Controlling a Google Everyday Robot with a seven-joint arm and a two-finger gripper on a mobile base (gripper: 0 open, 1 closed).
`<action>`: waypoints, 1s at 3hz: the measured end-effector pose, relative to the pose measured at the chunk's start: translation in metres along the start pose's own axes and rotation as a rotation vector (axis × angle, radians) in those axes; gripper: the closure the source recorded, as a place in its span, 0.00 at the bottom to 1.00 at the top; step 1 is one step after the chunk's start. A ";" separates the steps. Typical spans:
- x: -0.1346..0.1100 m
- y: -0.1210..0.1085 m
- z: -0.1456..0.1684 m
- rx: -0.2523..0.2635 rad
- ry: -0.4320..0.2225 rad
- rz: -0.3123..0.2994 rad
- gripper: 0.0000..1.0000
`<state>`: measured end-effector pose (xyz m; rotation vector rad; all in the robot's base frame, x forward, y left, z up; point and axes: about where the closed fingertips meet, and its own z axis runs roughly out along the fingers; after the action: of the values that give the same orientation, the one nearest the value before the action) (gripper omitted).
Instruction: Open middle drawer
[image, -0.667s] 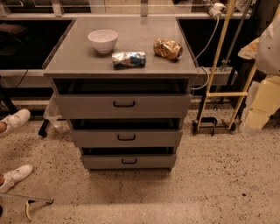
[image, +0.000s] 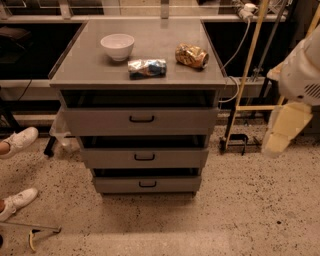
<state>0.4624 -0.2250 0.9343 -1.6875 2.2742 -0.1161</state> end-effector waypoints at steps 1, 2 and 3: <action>0.032 -0.012 0.125 -0.052 0.070 0.087 0.00; 0.055 -0.027 0.236 -0.064 0.079 0.190 0.00; 0.059 -0.045 0.324 -0.040 0.089 0.246 0.00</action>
Offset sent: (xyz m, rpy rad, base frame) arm 0.1548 -0.0438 -0.3520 0.0637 0.0444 -0.3138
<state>0.5825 -0.2569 0.6264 -1.4326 2.5446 -0.0933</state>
